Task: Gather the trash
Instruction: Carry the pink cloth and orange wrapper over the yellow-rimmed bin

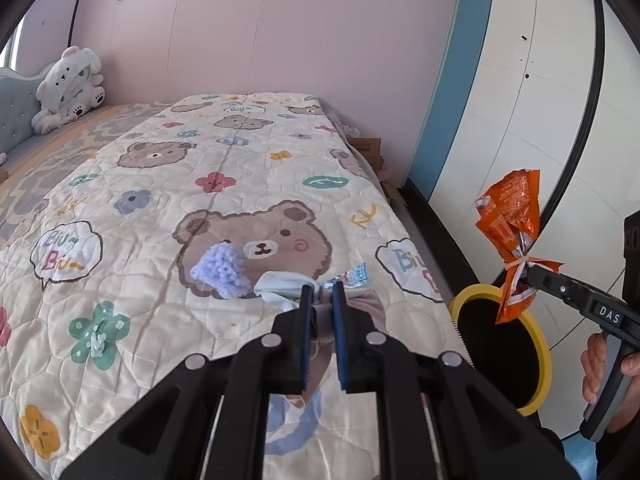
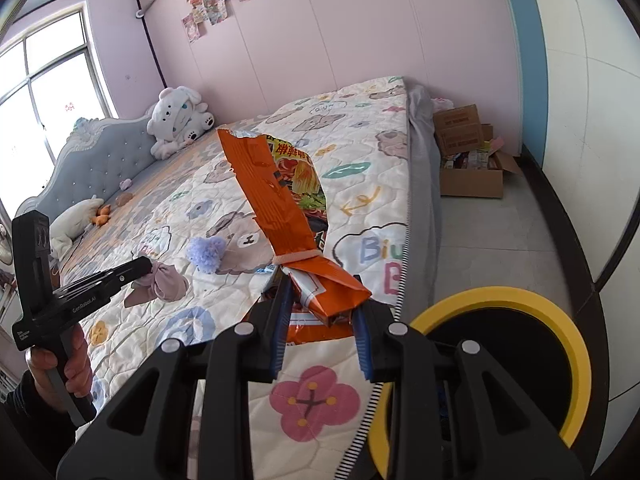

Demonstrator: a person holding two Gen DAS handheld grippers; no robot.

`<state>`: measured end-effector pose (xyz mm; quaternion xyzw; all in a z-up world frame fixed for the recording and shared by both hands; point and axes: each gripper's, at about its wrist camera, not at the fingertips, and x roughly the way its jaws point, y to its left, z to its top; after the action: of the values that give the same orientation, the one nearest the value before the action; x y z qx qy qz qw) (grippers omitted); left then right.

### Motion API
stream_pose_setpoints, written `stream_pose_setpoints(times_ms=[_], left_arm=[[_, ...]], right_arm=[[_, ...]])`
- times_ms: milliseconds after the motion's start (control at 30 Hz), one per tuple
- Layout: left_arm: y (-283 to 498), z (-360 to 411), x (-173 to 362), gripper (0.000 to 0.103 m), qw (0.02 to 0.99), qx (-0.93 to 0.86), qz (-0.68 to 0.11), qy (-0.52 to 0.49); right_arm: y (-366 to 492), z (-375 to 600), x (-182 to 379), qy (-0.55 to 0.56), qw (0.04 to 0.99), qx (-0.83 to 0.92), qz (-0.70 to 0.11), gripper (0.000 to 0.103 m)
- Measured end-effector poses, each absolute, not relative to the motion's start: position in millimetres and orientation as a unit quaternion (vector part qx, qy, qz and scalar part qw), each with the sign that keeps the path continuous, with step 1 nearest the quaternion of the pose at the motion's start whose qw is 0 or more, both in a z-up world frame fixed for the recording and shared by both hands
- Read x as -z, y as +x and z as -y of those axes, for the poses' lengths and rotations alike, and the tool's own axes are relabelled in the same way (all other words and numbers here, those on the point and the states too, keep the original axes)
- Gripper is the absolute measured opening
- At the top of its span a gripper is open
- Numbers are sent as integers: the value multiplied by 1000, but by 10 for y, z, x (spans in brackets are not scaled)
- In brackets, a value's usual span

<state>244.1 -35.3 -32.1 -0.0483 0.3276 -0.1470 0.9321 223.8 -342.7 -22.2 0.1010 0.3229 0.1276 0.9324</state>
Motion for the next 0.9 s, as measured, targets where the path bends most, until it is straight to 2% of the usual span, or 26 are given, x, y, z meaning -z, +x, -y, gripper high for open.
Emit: stream_pose_setpoints(times_ms=[900], left_arm=[[2400, 2099, 311, 9, 904, 275, -327, 18]], right_arm=[[1631, 4855, 333, 130, 943, 2, -306, 28]])
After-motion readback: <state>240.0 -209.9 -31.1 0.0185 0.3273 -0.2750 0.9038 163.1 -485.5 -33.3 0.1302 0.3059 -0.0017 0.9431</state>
